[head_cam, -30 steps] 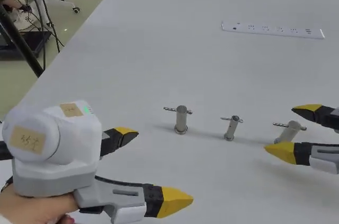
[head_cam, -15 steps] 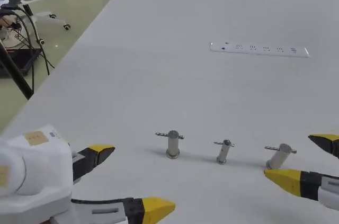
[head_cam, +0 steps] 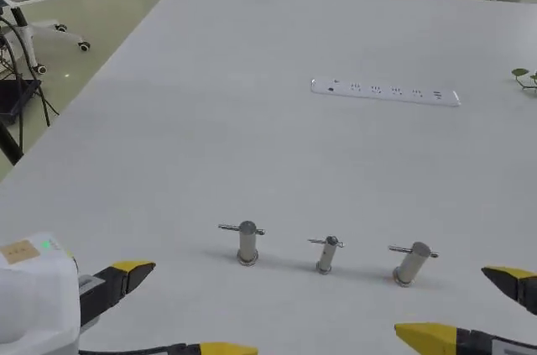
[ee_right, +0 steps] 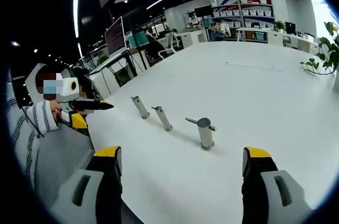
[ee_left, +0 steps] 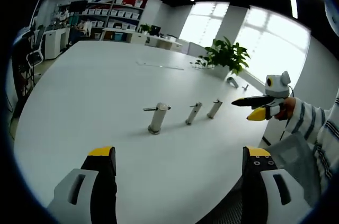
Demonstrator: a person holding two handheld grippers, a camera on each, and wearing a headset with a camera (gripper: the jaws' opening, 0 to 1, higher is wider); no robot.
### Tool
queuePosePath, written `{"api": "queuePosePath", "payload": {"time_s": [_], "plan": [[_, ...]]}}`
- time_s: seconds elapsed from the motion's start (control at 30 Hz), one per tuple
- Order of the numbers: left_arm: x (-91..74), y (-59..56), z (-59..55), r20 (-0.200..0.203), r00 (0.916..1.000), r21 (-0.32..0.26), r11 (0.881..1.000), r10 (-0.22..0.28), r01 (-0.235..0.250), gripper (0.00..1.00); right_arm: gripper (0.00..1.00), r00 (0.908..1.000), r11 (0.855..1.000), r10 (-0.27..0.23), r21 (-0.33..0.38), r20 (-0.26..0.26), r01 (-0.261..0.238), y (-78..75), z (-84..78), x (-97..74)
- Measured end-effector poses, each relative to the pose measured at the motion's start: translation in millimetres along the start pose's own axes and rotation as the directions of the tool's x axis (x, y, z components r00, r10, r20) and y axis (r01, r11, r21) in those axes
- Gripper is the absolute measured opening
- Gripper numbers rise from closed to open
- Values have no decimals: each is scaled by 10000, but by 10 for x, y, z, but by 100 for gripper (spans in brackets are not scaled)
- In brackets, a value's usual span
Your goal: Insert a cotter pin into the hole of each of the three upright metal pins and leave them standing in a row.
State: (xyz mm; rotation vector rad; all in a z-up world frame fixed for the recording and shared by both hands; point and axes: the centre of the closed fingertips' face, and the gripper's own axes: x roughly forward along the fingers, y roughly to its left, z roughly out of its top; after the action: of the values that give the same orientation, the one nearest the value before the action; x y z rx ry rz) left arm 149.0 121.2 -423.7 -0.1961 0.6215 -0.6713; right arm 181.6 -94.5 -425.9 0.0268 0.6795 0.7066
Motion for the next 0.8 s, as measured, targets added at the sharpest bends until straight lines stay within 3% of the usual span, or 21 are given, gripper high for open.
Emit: {"api": "queuePosePath", "payload": {"time_s": [0.2,0.27,0.37,0.8], "plan": [[-9,-20,-18,-83,10000,-63,10000,-32,31,99,97,9998,9994,106,343,-193,-99,118,-70,-15],[-21,0,-51,-214,9997,-380,9992,103,-111,98,98,9993,9996,26,291,-383,-15,124,-102,-11],[-56,41,-60,-131,9995,-168,9994,301,-303,95,98,9988,9990,106,445,-470,-85,143,-130,-12],[-145,117,-46,111,9970,-517,9958,763,-757,96,97,9967,9976,215,671,-778,-163,237,-225,-86]]}}
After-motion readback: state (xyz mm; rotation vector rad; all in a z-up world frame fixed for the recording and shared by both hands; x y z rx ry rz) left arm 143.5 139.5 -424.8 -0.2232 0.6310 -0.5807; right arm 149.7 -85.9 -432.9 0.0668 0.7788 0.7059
